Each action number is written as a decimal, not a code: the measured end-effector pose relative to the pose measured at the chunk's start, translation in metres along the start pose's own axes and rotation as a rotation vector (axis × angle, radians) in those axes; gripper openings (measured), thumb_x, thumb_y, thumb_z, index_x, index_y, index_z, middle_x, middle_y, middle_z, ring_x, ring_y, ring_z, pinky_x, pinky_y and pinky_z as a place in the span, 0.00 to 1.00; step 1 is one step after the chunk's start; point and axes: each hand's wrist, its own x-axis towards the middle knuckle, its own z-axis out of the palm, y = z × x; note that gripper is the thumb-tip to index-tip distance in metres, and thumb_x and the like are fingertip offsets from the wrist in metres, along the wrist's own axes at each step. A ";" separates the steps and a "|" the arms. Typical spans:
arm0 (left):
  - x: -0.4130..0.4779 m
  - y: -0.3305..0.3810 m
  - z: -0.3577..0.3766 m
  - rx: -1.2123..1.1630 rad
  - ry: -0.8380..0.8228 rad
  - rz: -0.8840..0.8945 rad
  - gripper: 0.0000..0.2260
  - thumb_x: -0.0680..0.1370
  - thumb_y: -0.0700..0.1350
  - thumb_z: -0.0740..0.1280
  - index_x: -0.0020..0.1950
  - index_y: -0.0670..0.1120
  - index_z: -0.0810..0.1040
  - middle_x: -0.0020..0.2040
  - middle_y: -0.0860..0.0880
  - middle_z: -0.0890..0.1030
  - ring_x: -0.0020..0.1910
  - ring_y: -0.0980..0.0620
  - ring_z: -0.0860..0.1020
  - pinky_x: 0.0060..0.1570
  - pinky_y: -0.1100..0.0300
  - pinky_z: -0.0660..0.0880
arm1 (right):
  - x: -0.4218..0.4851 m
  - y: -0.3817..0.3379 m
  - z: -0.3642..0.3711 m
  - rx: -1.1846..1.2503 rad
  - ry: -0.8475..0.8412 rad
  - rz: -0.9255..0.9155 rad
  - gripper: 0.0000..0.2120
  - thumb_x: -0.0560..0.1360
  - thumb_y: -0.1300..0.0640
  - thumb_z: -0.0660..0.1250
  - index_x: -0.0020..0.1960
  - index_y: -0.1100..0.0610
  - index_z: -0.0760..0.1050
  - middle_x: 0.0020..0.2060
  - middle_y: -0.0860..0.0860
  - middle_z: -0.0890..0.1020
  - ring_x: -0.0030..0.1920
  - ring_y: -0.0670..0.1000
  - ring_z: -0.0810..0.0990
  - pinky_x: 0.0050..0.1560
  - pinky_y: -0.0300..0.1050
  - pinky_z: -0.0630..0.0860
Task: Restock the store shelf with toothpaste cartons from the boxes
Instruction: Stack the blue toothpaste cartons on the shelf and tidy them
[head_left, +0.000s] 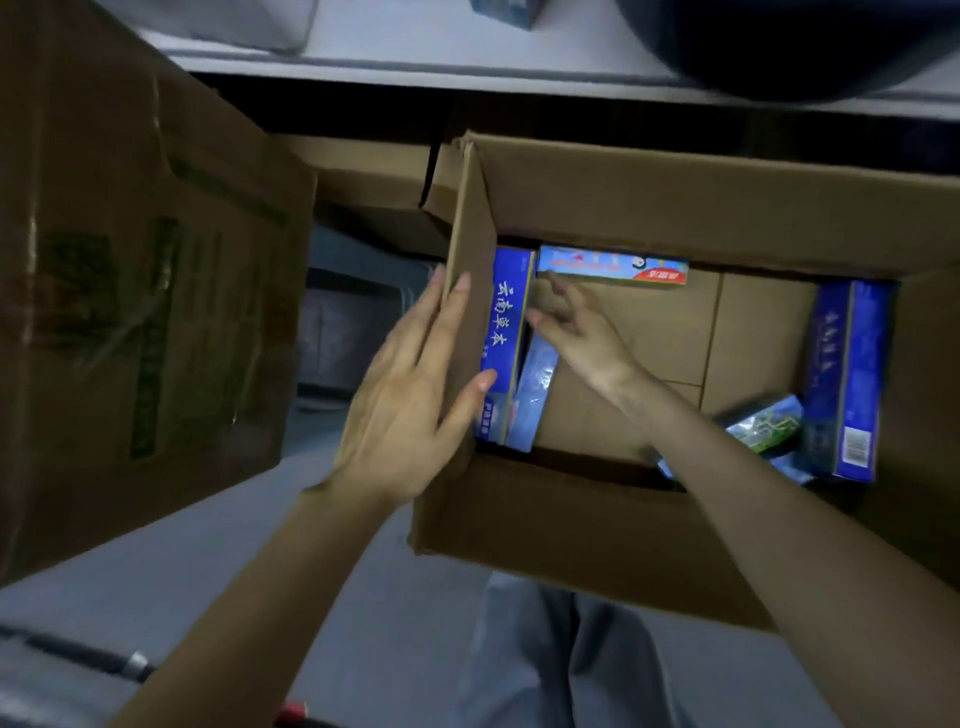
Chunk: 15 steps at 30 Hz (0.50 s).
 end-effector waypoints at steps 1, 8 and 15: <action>-0.001 -0.002 0.003 -0.018 -0.006 0.003 0.30 0.79 0.58 0.54 0.79 0.55 0.46 0.79 0.53 0.50 0.72 0.66 0.50 0.66 0.67 0.56 | 0.009 -0.003 0.002 -0.035 -0.003 -0.043 0.28 0.78 0.54 0.65 0.75 0.57 0.60 0.71 0.54 0.65 0.66 0.52 0.71 0.61 0.34 0.69; -0.004 -0.004 0.009 -0.108 0.027 -0.005 0.29 0.79 0.57 0.54 0.78 0.58 0.46 0.79 0.54 0.50 0.72 0.67 0.51 0.64 0.72 0.57 | 0.037 -0.001 0.008 -0.305 -0.037 -0.132 0.34 0.78 0.48 0.63 0.78 0.56 0.52 0.71 0.56 0.64 0.68 0.54 0.68 0.68 0.46 0.64; -0.005 -0.004 0.012 -0.160 0.014 -0.058 0.28 0.79 0.59 0.53 0.78 0.60 0.48 0.79 0.54 0.55 0.75 0.59 0.56 0.64 0.65 0.61 | 0.033 0.000 0.006 -0.198 0.122 -0.092 0.23 0.77 0.52 0.67 0.67 0.61 0.67 0.59 0.59 0.75 0.59 0.56 0.73 0.55 0.43 0.67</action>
